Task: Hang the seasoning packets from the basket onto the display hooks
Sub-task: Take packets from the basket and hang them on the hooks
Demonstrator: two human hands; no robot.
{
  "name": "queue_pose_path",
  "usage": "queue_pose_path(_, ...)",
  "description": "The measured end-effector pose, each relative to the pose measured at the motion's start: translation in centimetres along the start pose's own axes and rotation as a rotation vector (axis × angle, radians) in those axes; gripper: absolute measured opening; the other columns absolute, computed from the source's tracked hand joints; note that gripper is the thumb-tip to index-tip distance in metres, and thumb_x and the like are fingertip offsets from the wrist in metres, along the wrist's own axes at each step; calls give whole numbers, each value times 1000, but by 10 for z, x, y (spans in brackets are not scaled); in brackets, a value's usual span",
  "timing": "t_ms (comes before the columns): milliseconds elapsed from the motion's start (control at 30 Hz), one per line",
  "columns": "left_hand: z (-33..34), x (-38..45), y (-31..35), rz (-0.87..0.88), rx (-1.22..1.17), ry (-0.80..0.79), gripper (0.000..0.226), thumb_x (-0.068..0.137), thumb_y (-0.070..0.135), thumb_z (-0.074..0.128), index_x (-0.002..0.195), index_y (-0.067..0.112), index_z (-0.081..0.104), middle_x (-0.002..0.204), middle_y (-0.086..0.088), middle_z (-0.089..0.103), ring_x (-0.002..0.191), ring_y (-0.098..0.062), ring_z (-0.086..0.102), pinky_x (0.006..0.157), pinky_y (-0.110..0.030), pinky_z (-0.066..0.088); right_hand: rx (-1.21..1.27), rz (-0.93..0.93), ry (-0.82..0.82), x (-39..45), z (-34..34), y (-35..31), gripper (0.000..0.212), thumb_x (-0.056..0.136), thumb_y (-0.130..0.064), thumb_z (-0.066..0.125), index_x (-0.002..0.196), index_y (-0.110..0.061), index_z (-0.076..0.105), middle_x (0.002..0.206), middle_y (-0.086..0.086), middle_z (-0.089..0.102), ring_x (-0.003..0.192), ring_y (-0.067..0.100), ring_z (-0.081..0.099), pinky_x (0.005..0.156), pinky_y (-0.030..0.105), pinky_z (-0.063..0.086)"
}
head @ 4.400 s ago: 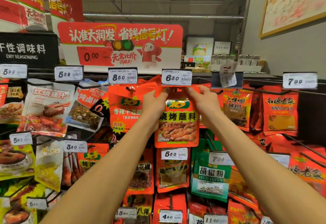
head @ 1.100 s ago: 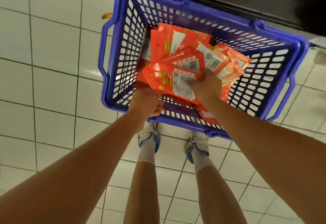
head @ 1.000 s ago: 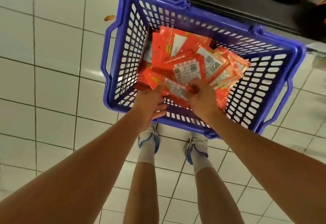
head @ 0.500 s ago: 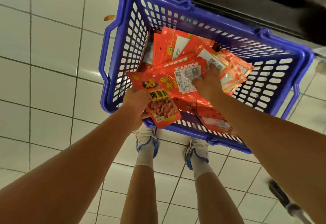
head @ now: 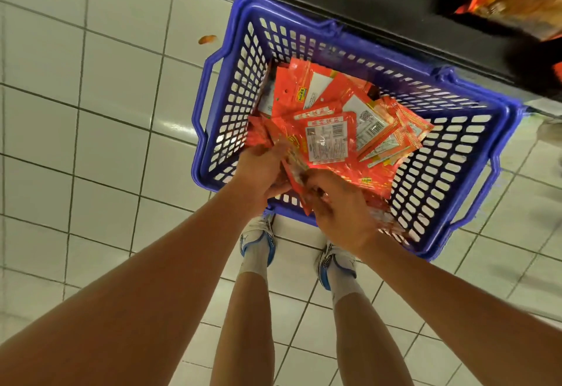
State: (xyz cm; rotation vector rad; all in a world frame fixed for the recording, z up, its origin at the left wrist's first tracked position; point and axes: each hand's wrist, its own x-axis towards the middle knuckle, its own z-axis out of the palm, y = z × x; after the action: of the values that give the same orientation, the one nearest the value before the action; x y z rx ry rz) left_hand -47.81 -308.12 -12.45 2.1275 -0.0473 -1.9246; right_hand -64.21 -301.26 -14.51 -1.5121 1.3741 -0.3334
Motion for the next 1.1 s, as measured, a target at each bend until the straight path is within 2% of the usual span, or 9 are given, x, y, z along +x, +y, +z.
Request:
queue_pose_path(167, -5, -24, 5, 62, 85, -27, 26, 93, 4, 57, 116, 15, 65, 106, -13, 75, 95, -35, 74, 83, -53, 60, 31, -95, -9, -26, -33, -19, 28, 93, -32, 60, 108, -10, 71, 117, 2, 70, 103, 22, 68, 82, 43, 59)
queue_pose_path(300, -2, -59, 10, 125, 138, -100, 25, 91, 2, 62, 111, 16, 67, 112, -16, 73, 107, -39, 68, 94, -55, 55, 110, 347, 278, -23, -78, -35, 32, 94, -48, 63, 116, -26, 62, 111, -6, 65, 102, 18, 65, 80, 36, 56)
queue_pose_path(367, 0, -81, 12, 141, 116, -164, 28, 89, -3, 60, 113, 11, 65, 108, -18, 72, 102, -37, 70, 91, -51, 58, 463, 558, 321, -14, -106, -51, 22, 88, -48, 73, 105, -38, 63, 106, -8, 70, 99, 16, 69, 73, 29, 56)
queue_pose_path(433, 3, -105, 15, 157, 60, -232, 26, 88, -7, 57, 109, 7, 64, 90, -13, 71, 85, -31, 71, 76, -42, 62, 735, 671, 287, -7, -133, -69, 19, 87, -47, 75, 101, -34, 71, 106, -3, 76, 100, 20, 73, 75, 39, 61)
queue_pose_path(567, 7, -166, 28, 185, -45, -205, 13, 91, 2, 64, 103, 5, 62, 73, -9, 74, 63, -23, 72, 55, -37, 61, 647, 535, 278, -17, -168, -120, 13, 96, -30, 69, 89, -20, 74, 96, 4, 74, 85, 17, 70, 74, 42, 60)
queue_pose_path(667, 8, -224, 42, 268, -118, -190, 21, 95, 15, 66, 116, 11, 69, 102, -15, 78, 86, -32, 76, 72, -44, 64, 830, 548, 349, -31, -198, -170, 3, 94, -17, 71, 96, -19, 70, 96, 4, 71, 78, 16, 68, 67, 33, 54)
queue_pose_path(767, 2, -287, 62, 356, -144, -168, 19, 95, 23, 67, 114, 18, 70, 104, -11, 78, 91, -31, 77, 78, -43, 61, 857, 509, 292, -54, -228, -227, 12, 95, -14, 68, 107, -12, 69, 106, 14, 70, 86, 26, 67, 74, 39, 52)
queue_pose_path(933, -8, -407, 102, 532, -81, -150, 43, 86, 64, 63, 98, 26, 79, 101, -7, 79, 92, -27, 77, 79, -45, 62, 906, 313, 397, -104, -285, -330, 9, 95, -8, 66, 87, -4, 68, 93, 16, 67, 84, 29, 62, 75, 44, 49)
queue_pose_path(1100, -22, -534, 159, 793, -84, -38, 44, 78, 56, 67, 102, 21, 78, 107, -3, 78, 103, -26, 73, 99, -54, 54, 842, 36, 497, -145, -367, -441, 7, 86, -20, 70, 86, -22, 77, 95, 10, 75, 90, 30, 68, 84, 50, 54)
